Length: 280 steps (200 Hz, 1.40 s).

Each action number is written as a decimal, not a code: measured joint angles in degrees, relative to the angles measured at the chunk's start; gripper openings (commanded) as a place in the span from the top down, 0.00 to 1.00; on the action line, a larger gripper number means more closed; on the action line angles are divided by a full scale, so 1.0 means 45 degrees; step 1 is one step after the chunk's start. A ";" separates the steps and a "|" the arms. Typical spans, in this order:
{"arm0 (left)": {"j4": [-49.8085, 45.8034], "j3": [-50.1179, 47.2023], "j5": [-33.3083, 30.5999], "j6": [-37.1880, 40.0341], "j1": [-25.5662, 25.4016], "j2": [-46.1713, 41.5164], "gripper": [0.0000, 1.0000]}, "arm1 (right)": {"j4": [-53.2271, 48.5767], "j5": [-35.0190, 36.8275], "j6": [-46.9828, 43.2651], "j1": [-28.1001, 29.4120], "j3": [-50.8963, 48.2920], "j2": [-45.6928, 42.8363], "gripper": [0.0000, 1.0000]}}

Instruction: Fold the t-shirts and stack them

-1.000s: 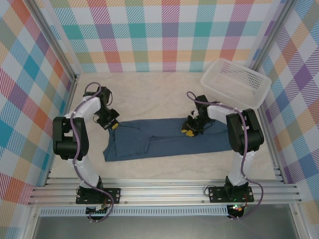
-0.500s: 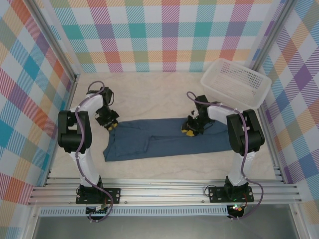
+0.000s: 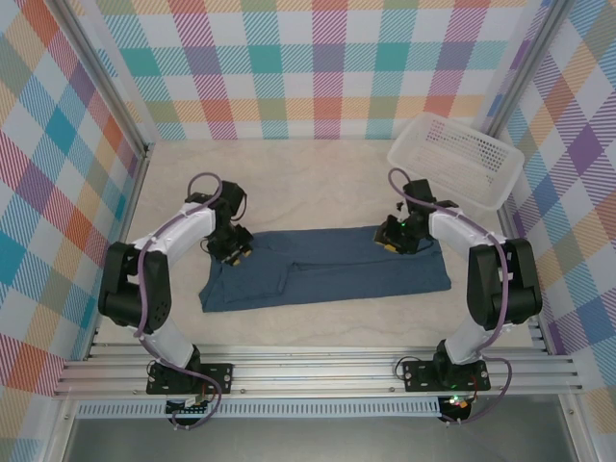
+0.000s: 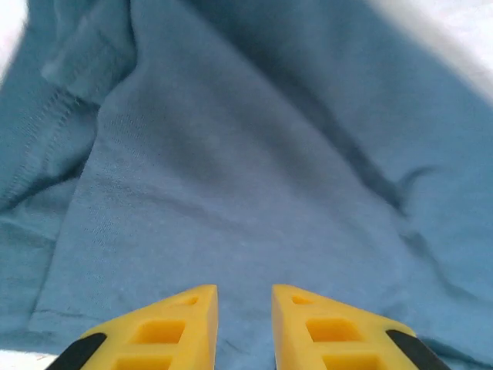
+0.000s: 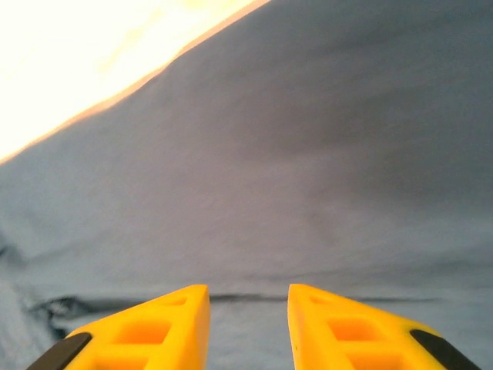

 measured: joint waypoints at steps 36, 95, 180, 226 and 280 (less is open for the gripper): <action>0.0627 0.0248 0.0126 -0.0933 0.0044 0.1802 0.78 | -0.0719 0.0913 -0.0345 -0.1190 0.0243 0.1336 0.69; 0.0194 0.4172 0.0107 -0.0525 0.0816 0.4847 0.79 | -0.1394 0.1112 -0.0029 -0.1107 0.0549 0.1797 0.70; 0.1025 1.5319 0.1472 0.1141 0.1394 1.1521 0.69 | -0.1010 -0.1525 0.4250 0.2905 -0.1399 0.0457 0.64; 0.0471 1.3964 0.0714 0.0840 0.1360 0.9413 0.70 | -0.1559 -0.1282 0.3347 0.3133 0.0510 0.0024 0.61; 0.1044 0.7868 0.0272 -0.1719 0.1700 0.5367 0.74 | -0.0534 -0.2021 0.0083 0.3113 0.6018 0.3730 0.63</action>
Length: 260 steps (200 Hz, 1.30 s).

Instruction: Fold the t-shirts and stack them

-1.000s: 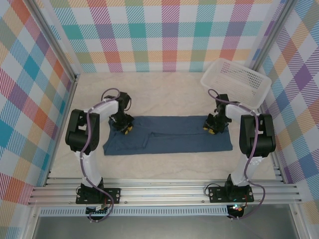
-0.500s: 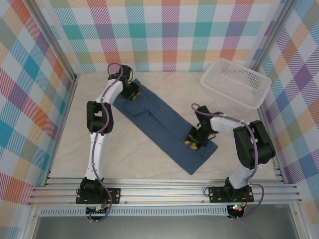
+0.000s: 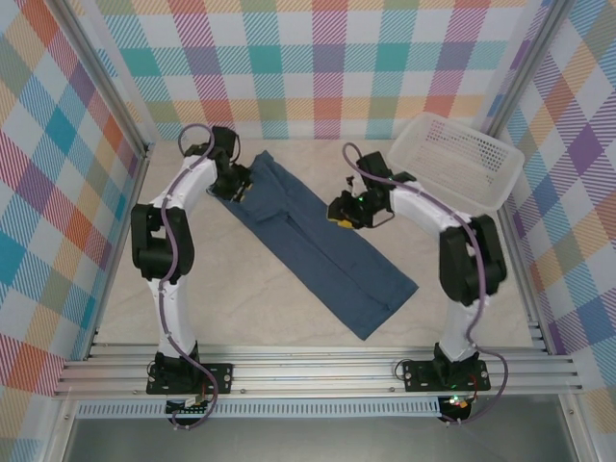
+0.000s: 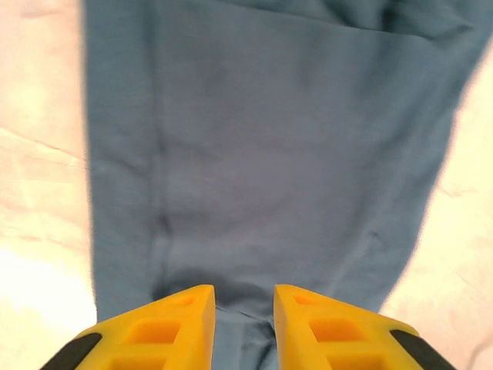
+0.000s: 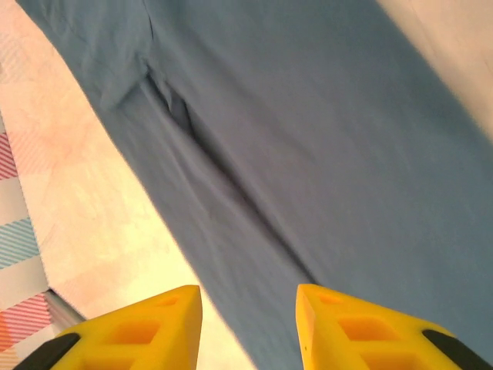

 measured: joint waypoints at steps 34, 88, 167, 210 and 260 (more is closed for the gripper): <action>0.0457 -0.0908 -0.0097 -0.0894 0.0418 0.0947 0.75 | -0.0403 -0.0039 -0.0869 0.0000 0.2356 0.2885 0.65; 0.0947 -0.0155 0.0112 -0.1093 0.0403 0.1870 0.76 | -0.1341 0.0296 -0.0690 -0.0107 0.3070 0.4133 0.65; 0.3206 0.4274 0.1729 -0.1035 -0.0981 0.5115 0.76 | -0.0695 0.0248 0.1229 -0.1331 -0.0005 0.2297 0.64; 0.3755 0.7932 0.2317 -0.1501 -0.1744 0.7514 0.75 | -0.0219 0.0359 0.2623 -0.1384 -0.0724 0.1846 0.64; 0.3245 0.9330 0.2147 -0.1263 -0.1821 0.8155 0.59 | -0.0083 0.1195 0.3123 -0.1321 -0.0894 0.1511 0.61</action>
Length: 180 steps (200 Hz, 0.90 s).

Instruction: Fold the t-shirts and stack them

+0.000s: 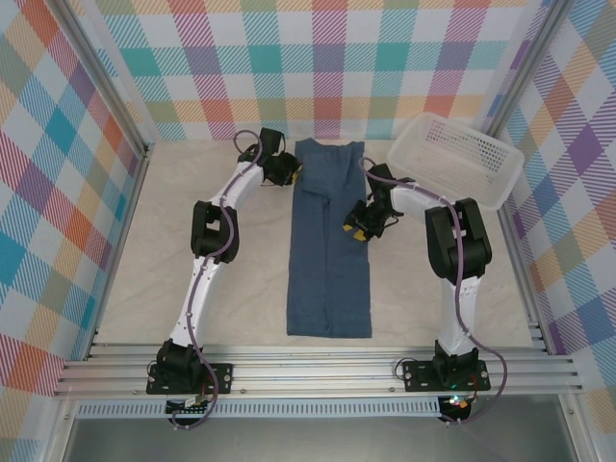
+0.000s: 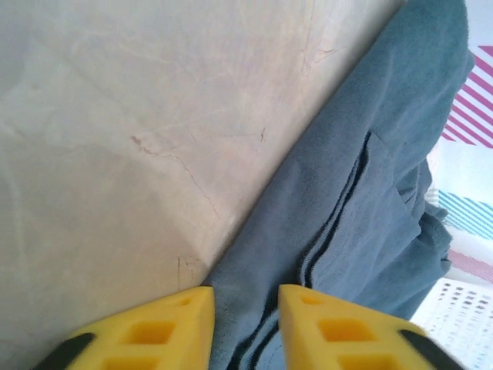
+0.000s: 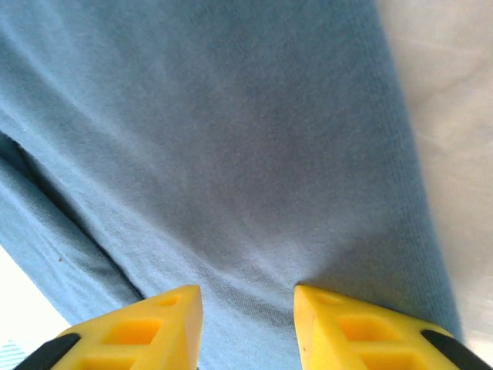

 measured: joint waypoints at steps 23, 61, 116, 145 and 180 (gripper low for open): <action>-0.1073 -0.1146 -0.0787 0.0714 0.0000 -0.1185 0.53 | 0.0170 0.0612 -0.0102 0.0029 -0.0942 -0.1064 0.57; -0.2132 -0.7582 -0.1331 0.1977 -0.0170 -0.6722 0.54 | -0.0044 0.0937 -0.0238 0.0083 -0.2273 -0.4231 0.56; -0.3109 -1.8384 0.1248 0.3755 -0.2268 -1.4455 0.55 | -0.1656 0.0491 0.0923 0.2327 -0.6960 -0.8830 0.56; -0.3317 -2.1308 0.2817 0.4294 -0.3740 -1.5125 0.55 | -0.2633 0.0277 0.2346 0.3721 -0.9301 -1.0992 0.56; -0.2710 -2.2178 0.3691 0.4595 -0.4469 -1.5470 0.56 | -0.3084 0.0170 0.3604 0.3784 -1.1040 -1.3236 0.55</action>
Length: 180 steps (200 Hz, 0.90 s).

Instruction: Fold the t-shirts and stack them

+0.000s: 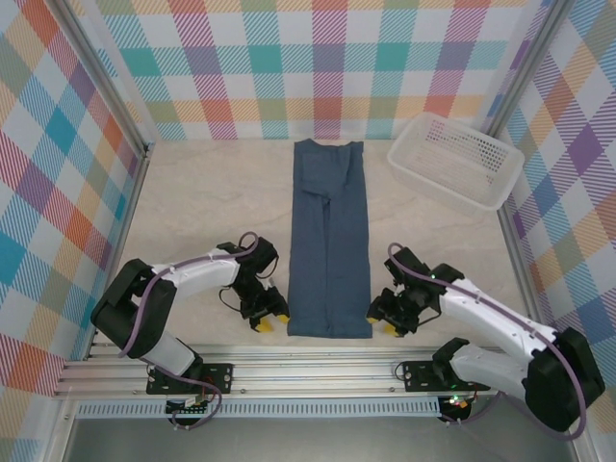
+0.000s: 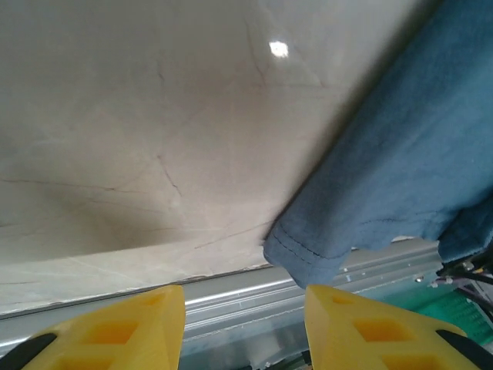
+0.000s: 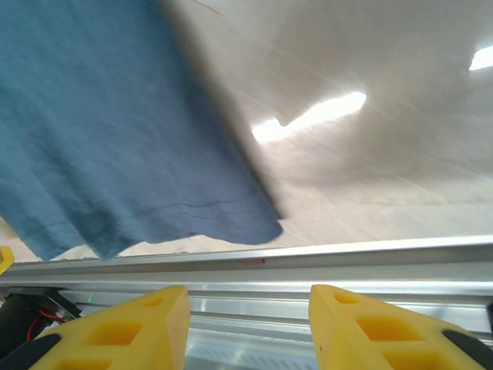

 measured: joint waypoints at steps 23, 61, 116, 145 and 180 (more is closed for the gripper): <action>0.0748 -0.0214 -0.0078 -0.0403 -0.0612 -0.0136 0.57 | 0.0321 -0.0311 0.0321 0.0097 -0.0646 -0.0053 0.55; 0.2045 -0.0214 -0.0801 -0.1700 -0.1792 0.0039 0.64 | 0.1117 -0.0845 0.0340 0.0170 -0.1020 0.0646 0.56; 0.2331 -0.0151 -0.1506 -0.2497 -0.2404 0.0617 0.84 | 0.2181 -0.1044 0.0248 0.0194 -0.1025 0.1467 0.59; 0.2118 0.0049 -0.1613 -0.2594 -0.2463 0.0753 0.89 | 0.2705 -0.1069 0.0257 0.0277 -0.1020 0.2093 0.61; 0.1948 0.0238 -0.1608 -0.2637 -0.2482 0.0894 0.93 | 0.3162 -0.1069 0.0350 0.0656 -0.1020 0.2807 0.65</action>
